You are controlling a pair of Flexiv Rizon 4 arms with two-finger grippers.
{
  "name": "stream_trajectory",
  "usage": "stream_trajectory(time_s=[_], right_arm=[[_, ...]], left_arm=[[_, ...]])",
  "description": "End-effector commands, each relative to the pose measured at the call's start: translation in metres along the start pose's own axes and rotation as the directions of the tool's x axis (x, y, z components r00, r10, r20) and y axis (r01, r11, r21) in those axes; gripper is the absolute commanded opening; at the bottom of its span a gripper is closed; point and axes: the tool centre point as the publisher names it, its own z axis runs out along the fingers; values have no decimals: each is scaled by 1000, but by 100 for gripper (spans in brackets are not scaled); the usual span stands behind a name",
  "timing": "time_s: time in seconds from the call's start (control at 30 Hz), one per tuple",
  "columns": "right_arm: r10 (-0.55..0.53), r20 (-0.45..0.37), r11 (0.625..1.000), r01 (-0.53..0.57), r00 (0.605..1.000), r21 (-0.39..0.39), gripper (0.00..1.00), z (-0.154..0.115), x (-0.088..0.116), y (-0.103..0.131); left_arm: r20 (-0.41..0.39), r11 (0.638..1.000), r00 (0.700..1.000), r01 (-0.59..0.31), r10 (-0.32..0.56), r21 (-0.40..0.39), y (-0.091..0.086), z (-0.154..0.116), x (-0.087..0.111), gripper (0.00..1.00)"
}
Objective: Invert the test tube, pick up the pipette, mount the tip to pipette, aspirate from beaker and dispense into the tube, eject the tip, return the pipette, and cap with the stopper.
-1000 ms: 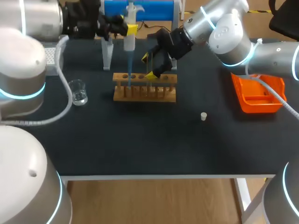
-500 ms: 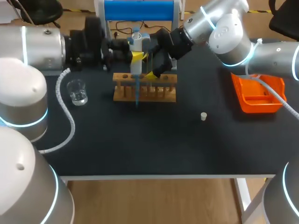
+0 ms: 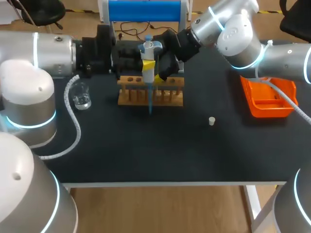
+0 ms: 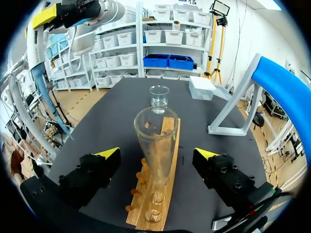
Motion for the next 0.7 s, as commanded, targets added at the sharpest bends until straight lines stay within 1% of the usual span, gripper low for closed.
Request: stream_trajectory(time_s=[0.03,0.17,0.27,0.7], right_arm=[[1,-2,1000,-1,1000,3,100,-1,0,0],[1,-2,1000,-1,1000,3,100,-1,0,0],[1,-2,1000,-1,1000,3,100,-1,0,0],[1,-2,1000,-1,1000,3,100,-1,0,0]], left_arm=[[-10,1000,1000,-3,2,-12,-3,13,-8,0],[-15,1000,1000,-11,11,1,-6,18,-6,0],[-26,1000,1000,-12,11,-16,-6,22,-5,0],[-12,1000,1000,-11,11,-17,-5,19,-1,0]])
